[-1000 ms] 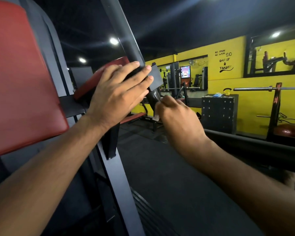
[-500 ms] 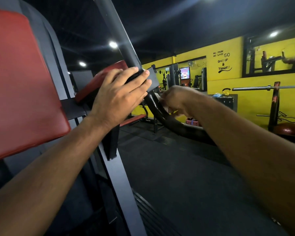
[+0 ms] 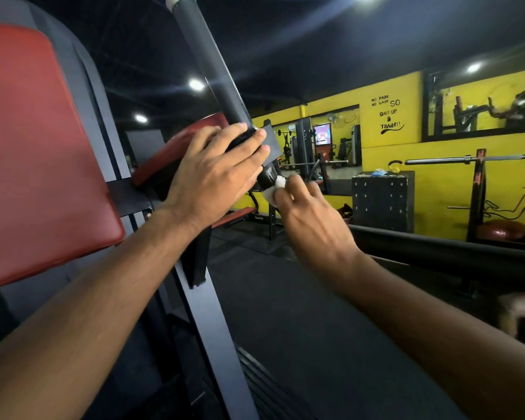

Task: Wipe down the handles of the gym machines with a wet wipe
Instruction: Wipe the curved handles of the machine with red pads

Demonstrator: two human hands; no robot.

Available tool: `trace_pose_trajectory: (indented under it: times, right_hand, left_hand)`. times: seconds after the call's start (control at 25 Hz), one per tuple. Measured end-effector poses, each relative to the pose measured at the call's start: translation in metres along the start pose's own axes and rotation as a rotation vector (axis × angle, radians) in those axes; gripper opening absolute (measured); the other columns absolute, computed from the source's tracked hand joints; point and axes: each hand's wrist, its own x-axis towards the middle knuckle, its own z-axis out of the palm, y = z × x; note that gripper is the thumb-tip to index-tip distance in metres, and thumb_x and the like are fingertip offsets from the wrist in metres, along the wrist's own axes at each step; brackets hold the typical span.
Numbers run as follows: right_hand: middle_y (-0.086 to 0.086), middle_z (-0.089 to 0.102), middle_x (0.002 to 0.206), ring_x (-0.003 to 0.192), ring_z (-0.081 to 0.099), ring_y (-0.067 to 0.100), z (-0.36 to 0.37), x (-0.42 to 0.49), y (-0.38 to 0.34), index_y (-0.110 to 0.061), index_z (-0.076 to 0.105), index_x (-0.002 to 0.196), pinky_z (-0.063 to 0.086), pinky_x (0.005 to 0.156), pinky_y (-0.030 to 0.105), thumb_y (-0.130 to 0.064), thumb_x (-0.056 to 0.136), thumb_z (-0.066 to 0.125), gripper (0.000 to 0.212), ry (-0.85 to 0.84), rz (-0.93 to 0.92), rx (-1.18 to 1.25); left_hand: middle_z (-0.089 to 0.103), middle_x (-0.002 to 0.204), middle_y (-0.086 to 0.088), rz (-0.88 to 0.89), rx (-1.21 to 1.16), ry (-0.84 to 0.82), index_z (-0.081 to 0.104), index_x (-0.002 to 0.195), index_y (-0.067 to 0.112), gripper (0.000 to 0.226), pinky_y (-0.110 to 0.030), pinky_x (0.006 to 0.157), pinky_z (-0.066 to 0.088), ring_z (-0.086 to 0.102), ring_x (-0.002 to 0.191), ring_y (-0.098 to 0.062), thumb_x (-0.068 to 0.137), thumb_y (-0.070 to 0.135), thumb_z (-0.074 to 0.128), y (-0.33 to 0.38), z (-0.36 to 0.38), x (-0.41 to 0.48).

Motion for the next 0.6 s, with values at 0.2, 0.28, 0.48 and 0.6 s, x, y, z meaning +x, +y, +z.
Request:
trace_pose_trajectory:
  times: [0.2,0.28,0.48,0.6]
  right_hand:
    - [0.015,0.058,0.109,0.094,0.056,0.033,0.015,-0.014,0.012,-0.002,0.066,0.11,0.054,0.07,0.037,-0.009,0.079,0.035,0.044,-0.019,-0.094,-0.089]
    - [0.011,0.06,0.108,0.091,0.059,0.029,0.008,-0.013,0.009,-0.007,0.07,0.104,0.053,0.069,0.033,-0.011,0.076,0.036,0.044,-0.053,-0.135,-0.097]
    - [0.014,0.054,0.124,0.106,0.055,0.032,0.003,-0.029,0.015,-0.005,0.072,0.104,0.054,0.08,0.036,-0.005,0.077,0.065,0.028,-0.17,-0.173,-0.089]
    - [0.013,0.041,0.137,0.121,0.042,0.03,-0.005,-0.027,0.013,-0.005,0.06,0.126,0.045,0.099,0.035,-0.009,0.089,0.051,0.038,-0.212,-0.173,-0.119]
  left_hand:
    - [0.06,0.138,0.0,0.001,-0.006,-0.033,0.064,0.127,0.015,0.032,-0.045,0.096,0.042,0.054,0.125,-0.027,0.103,0.03,0.049,0.0,0.0,0.0]
    - [0.06,0.137,-0.001,0.002,0.004,-0.032,0.064,0.127,0.014,0.032,-0.045,0.096,0.042,0.054,0.125,-0.027,0.103,0.03,0.049,0.0,0.001,-0.001]
    - [0.06,0.138,-0.001,0.009,0.008,-0.042,0.063,0.128,0.015,0.031,-0.046,0.1,0.039,0.052,0.128,-0.028,0.104,0.03,0.048,0.002,0.002,-0.001]
    - [0.058,0.14,-0.003,0.005,0.015,-0.032,0.061,0.13,0.013,0.033,-0.046,0.1,0.041,0.052,0.128,-0.029,0.103,0.029,0.05,0.0,0.003,-0.002]
